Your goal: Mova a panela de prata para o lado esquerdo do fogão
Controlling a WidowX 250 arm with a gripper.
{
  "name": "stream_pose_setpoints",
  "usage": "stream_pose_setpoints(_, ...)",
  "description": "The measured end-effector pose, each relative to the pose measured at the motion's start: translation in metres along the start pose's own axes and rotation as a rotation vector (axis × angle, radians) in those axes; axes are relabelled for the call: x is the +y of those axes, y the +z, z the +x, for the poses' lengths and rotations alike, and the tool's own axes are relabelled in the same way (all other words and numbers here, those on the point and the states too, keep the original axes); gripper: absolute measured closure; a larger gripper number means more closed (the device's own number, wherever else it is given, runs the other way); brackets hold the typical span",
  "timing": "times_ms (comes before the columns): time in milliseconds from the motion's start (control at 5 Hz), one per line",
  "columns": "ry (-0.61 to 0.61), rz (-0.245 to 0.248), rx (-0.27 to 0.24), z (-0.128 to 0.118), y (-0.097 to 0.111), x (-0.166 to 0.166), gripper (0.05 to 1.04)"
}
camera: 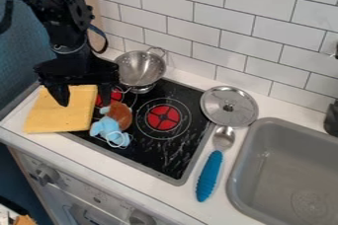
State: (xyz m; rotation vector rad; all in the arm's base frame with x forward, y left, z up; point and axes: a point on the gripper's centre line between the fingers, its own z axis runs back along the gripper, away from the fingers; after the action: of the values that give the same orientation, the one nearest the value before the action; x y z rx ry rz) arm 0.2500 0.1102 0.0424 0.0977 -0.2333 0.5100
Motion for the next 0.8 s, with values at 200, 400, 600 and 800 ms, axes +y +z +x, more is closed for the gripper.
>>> stream_pose_setpoints(200, 0.002, -0.002, 0.032, -0.005, -0.007, -0.001, 0.083)
stream_pose_setpoints(400, 0.030, -0.037, 0.048, -0.001, -0.008, 0.005, 0.083)
stream_pose_setpoints(600, 0.036, -0.092, 0.048, 0.008, -0.008, 0.008, 0.083)
stream_pose_setpoints(800, 0.085, -0.100, 0.033, 0.027, -0.011, 0.014, 0.083)
